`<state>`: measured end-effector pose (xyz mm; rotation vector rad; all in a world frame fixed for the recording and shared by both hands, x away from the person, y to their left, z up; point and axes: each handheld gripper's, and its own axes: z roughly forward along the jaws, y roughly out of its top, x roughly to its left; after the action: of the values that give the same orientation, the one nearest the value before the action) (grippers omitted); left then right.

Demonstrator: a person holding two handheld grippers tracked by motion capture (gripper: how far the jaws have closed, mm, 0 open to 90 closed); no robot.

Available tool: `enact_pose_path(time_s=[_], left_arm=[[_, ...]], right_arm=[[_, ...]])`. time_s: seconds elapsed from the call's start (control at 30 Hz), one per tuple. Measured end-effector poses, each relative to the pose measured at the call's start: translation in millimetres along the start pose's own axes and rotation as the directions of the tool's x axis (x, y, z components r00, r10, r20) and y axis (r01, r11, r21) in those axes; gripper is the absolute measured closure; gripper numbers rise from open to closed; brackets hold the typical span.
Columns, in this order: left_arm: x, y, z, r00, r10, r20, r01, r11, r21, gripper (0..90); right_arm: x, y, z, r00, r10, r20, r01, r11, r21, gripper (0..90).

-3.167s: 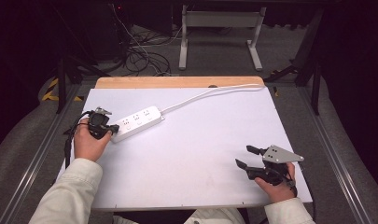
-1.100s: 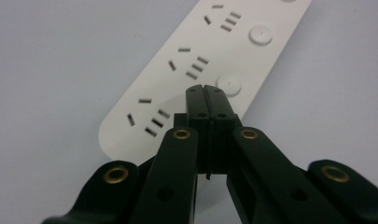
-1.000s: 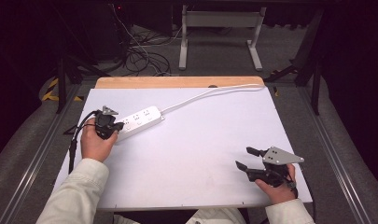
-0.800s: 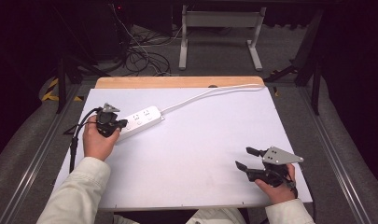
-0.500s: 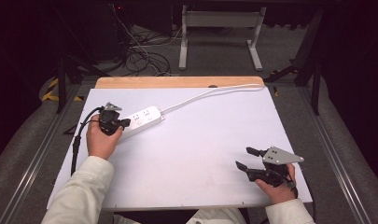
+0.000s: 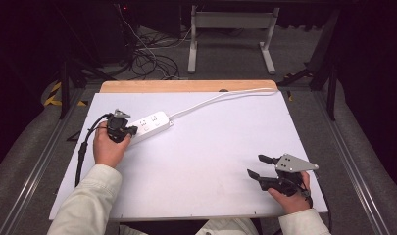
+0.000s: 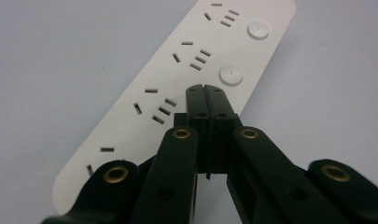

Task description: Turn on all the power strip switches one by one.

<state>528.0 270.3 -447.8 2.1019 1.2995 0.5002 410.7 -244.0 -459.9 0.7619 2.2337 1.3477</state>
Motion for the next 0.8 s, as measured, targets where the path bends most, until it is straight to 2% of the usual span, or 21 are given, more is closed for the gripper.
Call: enact_pose_path(time_s=[0.03, 0.3, 0.4, 0.43, 0.73, 0.8], left_arm=[[0.4, -0.3, 0.6, 0.9999, 0.001, -0.011, -0.001, 1.0000, 0.001, 90.0], [0.8, -0.9, 2.1, 1.0000, 0.002, -0.006, -0.002, 1.0000, 0.006, 90.0], [1.7, -1.6, 2.5, 1.0000, -0.008, -0.001, 0.008, 1.0000, 0.000, 90.0], [3.0, -1.6, 2.6, 0.9996, -0.025, 0.010, 0.025, 0.9997, 0.001, 90.0], [4.2, -1.2, 3.4, 0.9996, -0.028, 0.010, 0.028, 0.9996, 0.006, 90.0], [5.1, -1.3, 3.1, 0.9991, -0.037, 0.020, 0.037, 0.9993, 0.011, 90.0]], right_arm=[[0.0, 0.0, 0.1, 1.0000, 0.000, 0.000, 0.000, 1.000, 0.001, 34.3], [0.7, 0.0, 0.8, 1.0000, 0.001, -0.001, -0.001, 1.000, 0.003, 34.3], [0.6, 0.0, 0.5, 1.0000, 0.000, -0.001, 0.000, 1.000, 0.002, 34.3], [0.5, -0.1, 0.5, 1.0000, 0.001, -0.001, 0.000, 1.000, 0.002, 34.3], [0.8, -0.1, 0.7, 1.0000, 0.001, -0.003, -0.001, 1.000, 0.004, 34.3], [1.0, 0.0, 0.5, 1.0000, -0.001, -0.003, 0.001, 1.000, 0.003, 34.3]])
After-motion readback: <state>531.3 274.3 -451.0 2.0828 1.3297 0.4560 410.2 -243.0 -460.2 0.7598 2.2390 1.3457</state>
